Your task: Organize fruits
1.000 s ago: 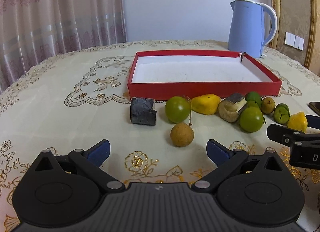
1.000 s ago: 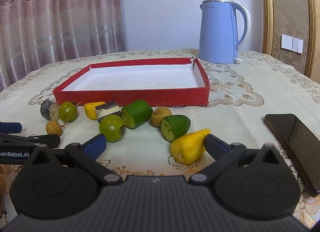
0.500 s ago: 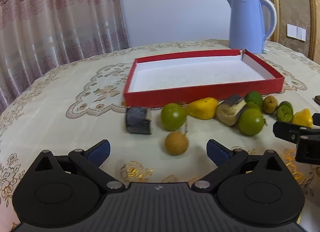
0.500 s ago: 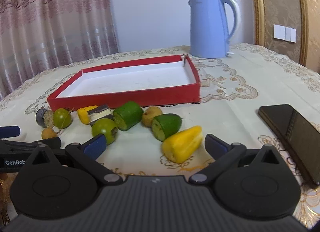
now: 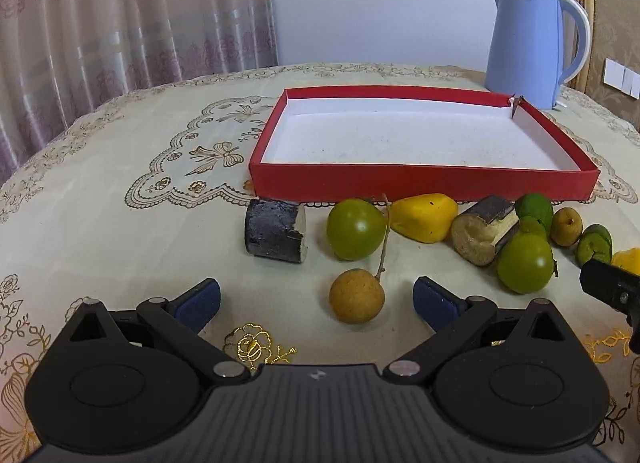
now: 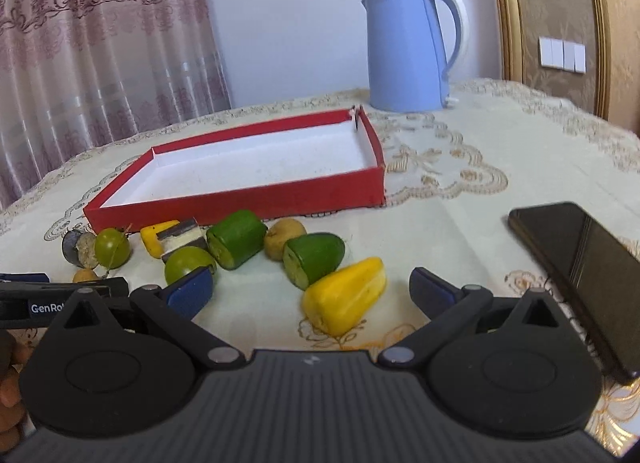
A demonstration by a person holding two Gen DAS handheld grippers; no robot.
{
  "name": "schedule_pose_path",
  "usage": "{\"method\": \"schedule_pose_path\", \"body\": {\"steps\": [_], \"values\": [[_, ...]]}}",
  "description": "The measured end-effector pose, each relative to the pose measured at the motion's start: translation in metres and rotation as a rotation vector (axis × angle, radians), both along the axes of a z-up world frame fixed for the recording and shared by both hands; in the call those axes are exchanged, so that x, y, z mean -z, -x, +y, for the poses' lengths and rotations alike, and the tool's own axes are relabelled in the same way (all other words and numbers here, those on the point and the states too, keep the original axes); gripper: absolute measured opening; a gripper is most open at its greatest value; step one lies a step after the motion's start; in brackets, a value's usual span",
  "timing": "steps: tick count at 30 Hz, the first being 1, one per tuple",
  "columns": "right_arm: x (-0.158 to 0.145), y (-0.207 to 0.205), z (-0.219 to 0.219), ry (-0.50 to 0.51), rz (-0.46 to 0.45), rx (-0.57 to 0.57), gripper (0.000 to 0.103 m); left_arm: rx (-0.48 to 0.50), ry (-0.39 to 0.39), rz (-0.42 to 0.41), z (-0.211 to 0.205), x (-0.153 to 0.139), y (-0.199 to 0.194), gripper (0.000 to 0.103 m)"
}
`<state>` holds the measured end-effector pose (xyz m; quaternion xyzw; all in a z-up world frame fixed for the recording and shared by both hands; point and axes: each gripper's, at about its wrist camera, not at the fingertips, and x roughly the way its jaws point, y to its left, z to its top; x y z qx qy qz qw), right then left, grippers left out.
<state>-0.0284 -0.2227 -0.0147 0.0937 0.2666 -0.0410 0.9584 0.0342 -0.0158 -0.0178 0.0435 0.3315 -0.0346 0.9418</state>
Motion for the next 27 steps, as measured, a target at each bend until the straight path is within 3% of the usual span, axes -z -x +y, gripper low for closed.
{"method": "schedule_pose_path", "body": {"steps": [27], "values": [[0.0011, 0.0001, 0.0004, -0.008, 0.000, -0.010, 0.103, -0.007, 0.014, 0.001, 0.0002, 0.0005, 0.0008, 0.103]]}}
